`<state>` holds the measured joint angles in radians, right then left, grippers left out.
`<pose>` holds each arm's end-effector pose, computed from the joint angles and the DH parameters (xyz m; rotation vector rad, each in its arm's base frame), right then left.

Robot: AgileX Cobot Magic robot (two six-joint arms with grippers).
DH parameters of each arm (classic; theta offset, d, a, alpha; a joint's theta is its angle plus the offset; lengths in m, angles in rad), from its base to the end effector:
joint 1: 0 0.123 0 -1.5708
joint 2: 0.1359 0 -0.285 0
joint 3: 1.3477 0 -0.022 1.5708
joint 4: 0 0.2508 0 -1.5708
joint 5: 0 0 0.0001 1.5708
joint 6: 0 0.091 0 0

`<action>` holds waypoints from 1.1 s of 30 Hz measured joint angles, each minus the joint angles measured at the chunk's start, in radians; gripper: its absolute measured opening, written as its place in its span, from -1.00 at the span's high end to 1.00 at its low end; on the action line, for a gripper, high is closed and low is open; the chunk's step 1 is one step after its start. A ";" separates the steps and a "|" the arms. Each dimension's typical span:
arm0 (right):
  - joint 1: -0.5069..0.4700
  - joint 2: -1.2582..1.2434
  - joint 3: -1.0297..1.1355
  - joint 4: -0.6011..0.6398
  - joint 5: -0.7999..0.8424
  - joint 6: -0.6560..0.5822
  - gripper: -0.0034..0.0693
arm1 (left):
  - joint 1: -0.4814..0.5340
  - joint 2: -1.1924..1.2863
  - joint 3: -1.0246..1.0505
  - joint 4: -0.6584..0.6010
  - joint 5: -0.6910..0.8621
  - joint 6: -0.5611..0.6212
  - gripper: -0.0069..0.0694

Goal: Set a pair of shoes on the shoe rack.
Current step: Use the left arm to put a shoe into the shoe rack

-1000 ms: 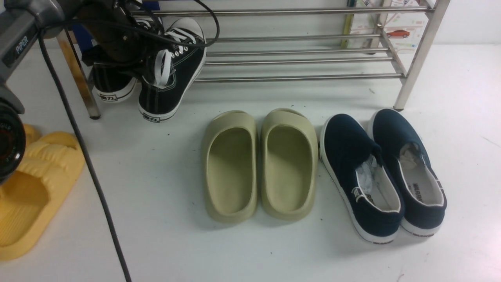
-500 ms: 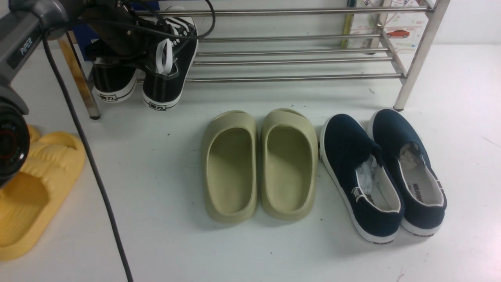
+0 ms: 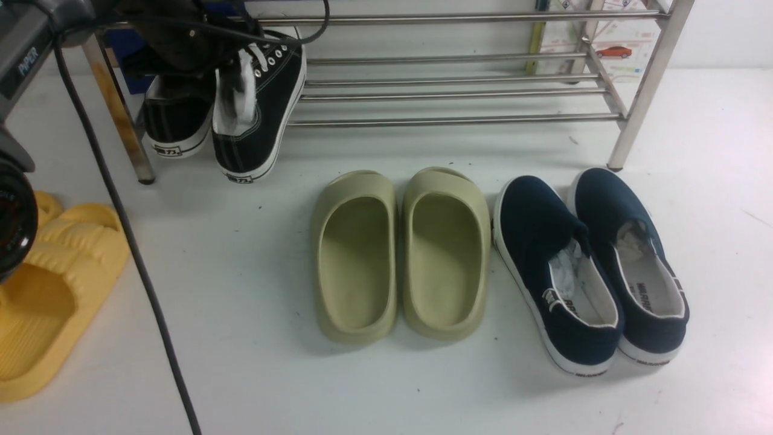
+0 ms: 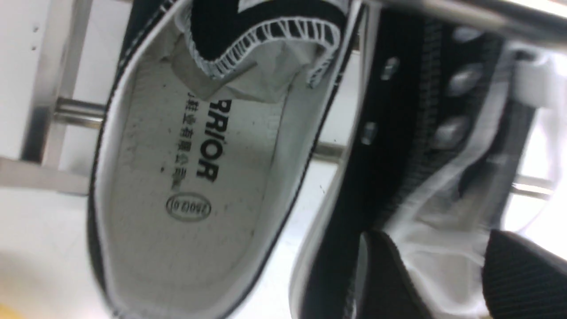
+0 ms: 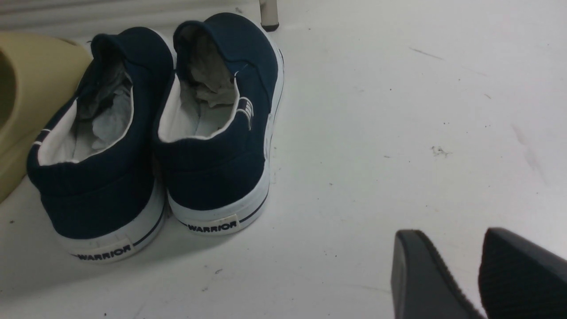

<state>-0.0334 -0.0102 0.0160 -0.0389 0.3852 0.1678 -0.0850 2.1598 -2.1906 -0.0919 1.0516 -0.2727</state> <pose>0.0522 -0.0031 0.1738 0.1646 1.8674 0.0540 0.4871 -0.0488 0.3148 -0.2602 2.5050 -0.2654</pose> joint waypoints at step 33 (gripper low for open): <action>0.000 0.000 0.000 0.000 0.000 0.000 0.25 | -0.017 -0.589 0.914 -0.050 -0.344 0.120 0.85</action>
<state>-0.0334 -0.0102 0.0160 -0.0389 0.3852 0.1678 -0.1022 1.5709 -1.2770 -0.1418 0.7075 -0.1524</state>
